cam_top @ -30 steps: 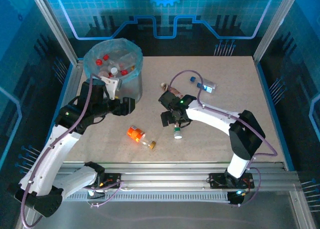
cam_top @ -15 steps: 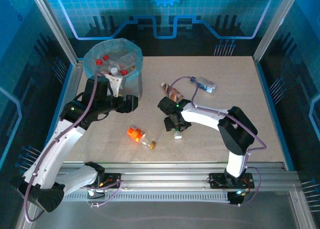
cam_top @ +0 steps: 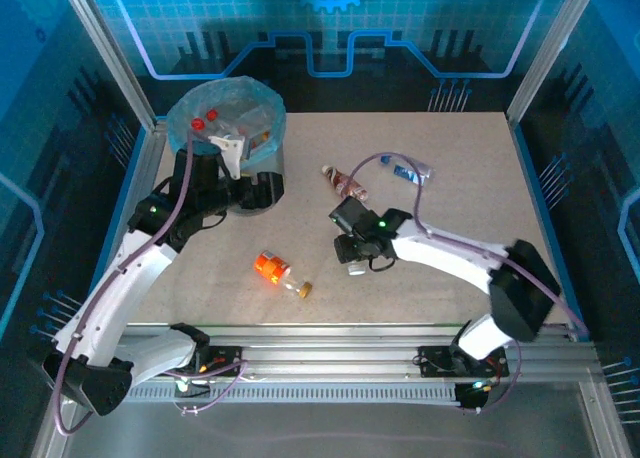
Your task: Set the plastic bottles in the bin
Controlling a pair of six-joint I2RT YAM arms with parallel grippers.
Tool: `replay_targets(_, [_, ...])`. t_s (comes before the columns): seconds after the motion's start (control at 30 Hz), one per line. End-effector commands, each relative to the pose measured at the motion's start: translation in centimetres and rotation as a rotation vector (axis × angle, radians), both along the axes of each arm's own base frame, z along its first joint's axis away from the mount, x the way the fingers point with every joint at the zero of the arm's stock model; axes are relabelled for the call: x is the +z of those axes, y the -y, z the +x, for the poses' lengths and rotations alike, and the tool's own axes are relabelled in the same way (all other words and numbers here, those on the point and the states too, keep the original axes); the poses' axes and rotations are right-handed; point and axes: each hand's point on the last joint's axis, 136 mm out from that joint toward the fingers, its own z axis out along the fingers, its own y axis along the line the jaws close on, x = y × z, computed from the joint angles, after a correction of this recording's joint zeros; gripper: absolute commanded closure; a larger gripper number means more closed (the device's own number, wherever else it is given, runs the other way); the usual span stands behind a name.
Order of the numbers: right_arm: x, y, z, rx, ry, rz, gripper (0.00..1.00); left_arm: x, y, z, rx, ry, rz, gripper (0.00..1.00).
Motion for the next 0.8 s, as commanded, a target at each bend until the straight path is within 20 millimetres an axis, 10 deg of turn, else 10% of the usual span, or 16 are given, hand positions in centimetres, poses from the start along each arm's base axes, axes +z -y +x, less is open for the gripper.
replay_targets(0.0, [4.1, -2.0, -1.2, 0.134, 0.109, 0.187, 0.45, 4.6, 2.2, 0.6, -0.071, 0.108, -0.178, 0.11])
replay_targets(0.33, [16.2, -1.6, -3.7, 0.345, 0.468, 0.466, 0.47, 10.4, 7.9, -1.4, -0.374, 0.266, -0.470, 0.01])
replay_targets(0.77, [23.4, -1.3, -8.2, 0.546, 0.698, 0.733, 0.45, 10.9, 15.4, -8.1, -0.808, 0.289, -0.470, 0.01])
